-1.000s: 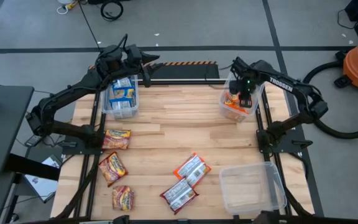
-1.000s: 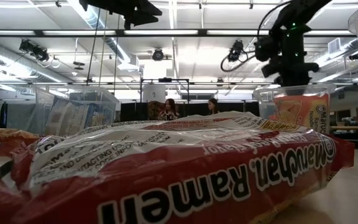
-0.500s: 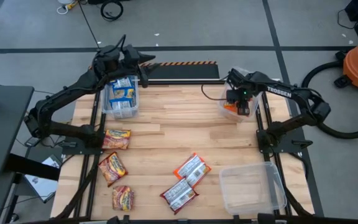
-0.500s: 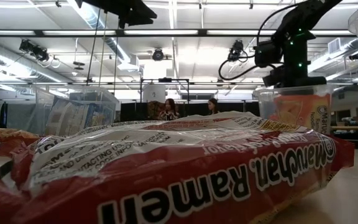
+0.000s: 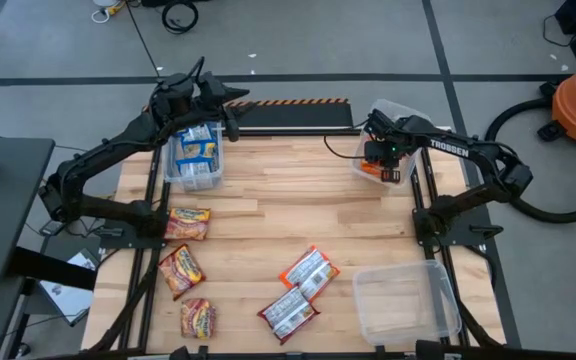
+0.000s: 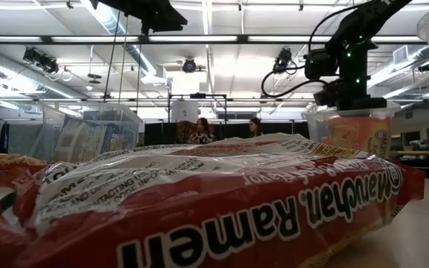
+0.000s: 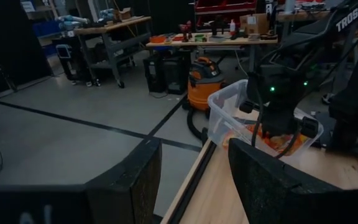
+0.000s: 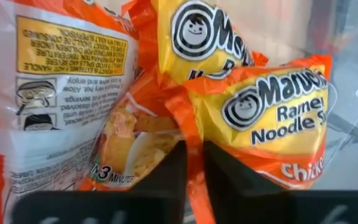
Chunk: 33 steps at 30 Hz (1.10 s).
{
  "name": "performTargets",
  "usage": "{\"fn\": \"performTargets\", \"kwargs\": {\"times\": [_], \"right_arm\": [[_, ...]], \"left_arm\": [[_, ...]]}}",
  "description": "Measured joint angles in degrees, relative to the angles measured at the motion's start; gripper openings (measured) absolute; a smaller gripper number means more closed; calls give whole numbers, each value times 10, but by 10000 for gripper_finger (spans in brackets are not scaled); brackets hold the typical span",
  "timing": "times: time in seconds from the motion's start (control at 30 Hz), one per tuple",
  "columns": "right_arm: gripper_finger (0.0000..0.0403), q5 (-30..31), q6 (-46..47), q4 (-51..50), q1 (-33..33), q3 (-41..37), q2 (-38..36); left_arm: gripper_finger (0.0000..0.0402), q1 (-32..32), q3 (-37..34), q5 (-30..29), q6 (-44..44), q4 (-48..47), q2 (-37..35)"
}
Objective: Sort Maruchan noodles
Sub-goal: Adjust the orange noodle packs in the top right transparent bin
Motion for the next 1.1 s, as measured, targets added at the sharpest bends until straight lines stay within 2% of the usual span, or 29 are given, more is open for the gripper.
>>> {"fn": "performTargets", "kwargs": {"times": [0.1,0.33,0.47,0.63,0.77,0.93,1.1], "right_arm": [[11,-7,16,1,-6,0,0],[5,-16,62,-21,-10,53,-2],[7,-60,86,-24,-25,79,-1],[9,-107,110,-86,-38,81,-1],[34,-134,132,-105,-37,81,-1],[90,-206,166,-124,-30,102,-1],[129,-228,230,-114,-22,120,-1]], "left_arm": [[192,3,0,0,0,1,-3],[192,4,0,0,-1,5,-6],[192,10,0,0,-2,4,-6],[192,10,0,0,-2,3,-8],[192,13,0,0,-2,5,-10],[192,20,0,0,-2,3,-10],[192,22,0,0,-1,0,-10]]}}
